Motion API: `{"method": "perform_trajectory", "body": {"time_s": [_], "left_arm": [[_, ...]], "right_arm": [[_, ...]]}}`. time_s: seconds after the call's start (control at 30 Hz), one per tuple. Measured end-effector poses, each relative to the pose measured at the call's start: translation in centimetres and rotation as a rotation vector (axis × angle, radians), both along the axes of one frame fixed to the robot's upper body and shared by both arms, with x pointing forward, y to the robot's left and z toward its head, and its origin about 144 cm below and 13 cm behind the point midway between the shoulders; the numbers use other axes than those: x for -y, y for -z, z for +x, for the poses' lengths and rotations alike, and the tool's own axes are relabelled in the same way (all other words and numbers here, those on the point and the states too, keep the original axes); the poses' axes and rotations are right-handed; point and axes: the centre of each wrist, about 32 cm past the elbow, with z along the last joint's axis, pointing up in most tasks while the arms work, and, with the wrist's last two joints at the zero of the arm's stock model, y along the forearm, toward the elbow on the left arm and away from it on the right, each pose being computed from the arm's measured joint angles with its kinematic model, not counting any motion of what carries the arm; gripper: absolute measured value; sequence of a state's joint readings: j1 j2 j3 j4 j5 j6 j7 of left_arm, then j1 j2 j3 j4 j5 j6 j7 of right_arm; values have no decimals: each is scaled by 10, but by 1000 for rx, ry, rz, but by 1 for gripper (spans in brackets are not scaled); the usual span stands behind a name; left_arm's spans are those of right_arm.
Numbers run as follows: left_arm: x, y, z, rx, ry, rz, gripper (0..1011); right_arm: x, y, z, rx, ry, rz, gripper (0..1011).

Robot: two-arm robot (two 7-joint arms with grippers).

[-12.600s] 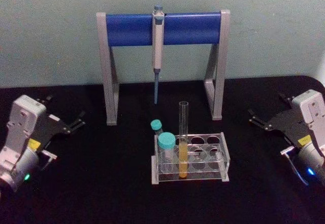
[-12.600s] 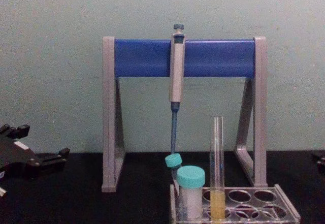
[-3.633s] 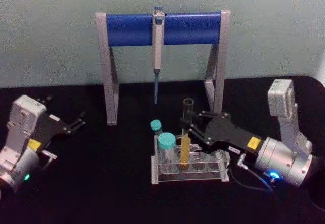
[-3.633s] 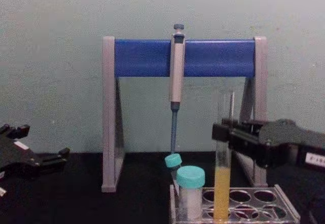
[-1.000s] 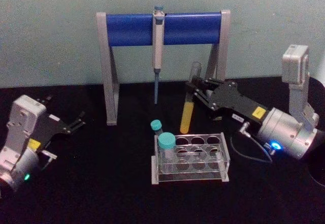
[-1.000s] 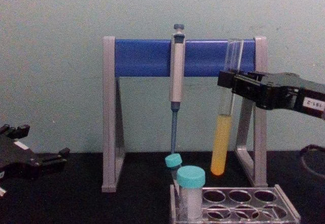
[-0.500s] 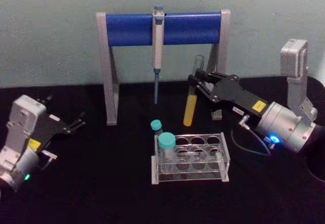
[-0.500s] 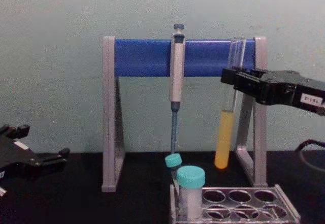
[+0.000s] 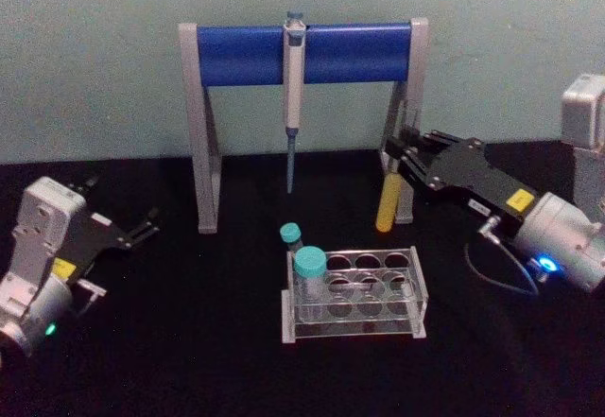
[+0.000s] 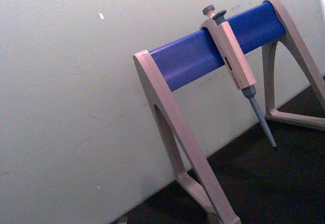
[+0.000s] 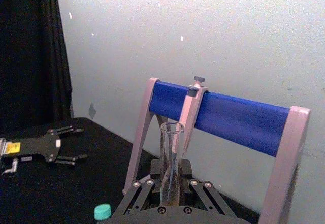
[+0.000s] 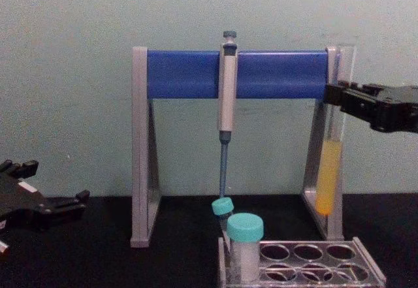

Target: Pick up the test tube from the test tube rack, shake it, then place it back into the test tube rack.

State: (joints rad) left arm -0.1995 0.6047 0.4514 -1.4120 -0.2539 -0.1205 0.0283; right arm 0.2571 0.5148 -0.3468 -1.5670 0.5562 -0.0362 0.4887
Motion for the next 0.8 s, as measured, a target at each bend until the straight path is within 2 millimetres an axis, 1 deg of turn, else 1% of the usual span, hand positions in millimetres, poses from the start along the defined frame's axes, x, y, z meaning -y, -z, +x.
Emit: {"method": "perform_trajectory", "body": {"time_s": [0.2, 0.4, 0.6, 0.8], "left_arm": [[0, 0, 0, 0, 0, 0, 1001], [0, 0, 0, 0, 0, 0, 1001], [0, 0, 0, 0, 0, 0, 1002], [0, 0, 0, 0, 0, 0, 1001]], "right_arm": [[5, -1, -19, -15, -11, -18, 234], [1, 1, -31, -39, -68, -15, 234], [-9, 3, -30, -43, -121, 8, 234], [-18, 5, -16, -31, -138, 29, 234]]}}
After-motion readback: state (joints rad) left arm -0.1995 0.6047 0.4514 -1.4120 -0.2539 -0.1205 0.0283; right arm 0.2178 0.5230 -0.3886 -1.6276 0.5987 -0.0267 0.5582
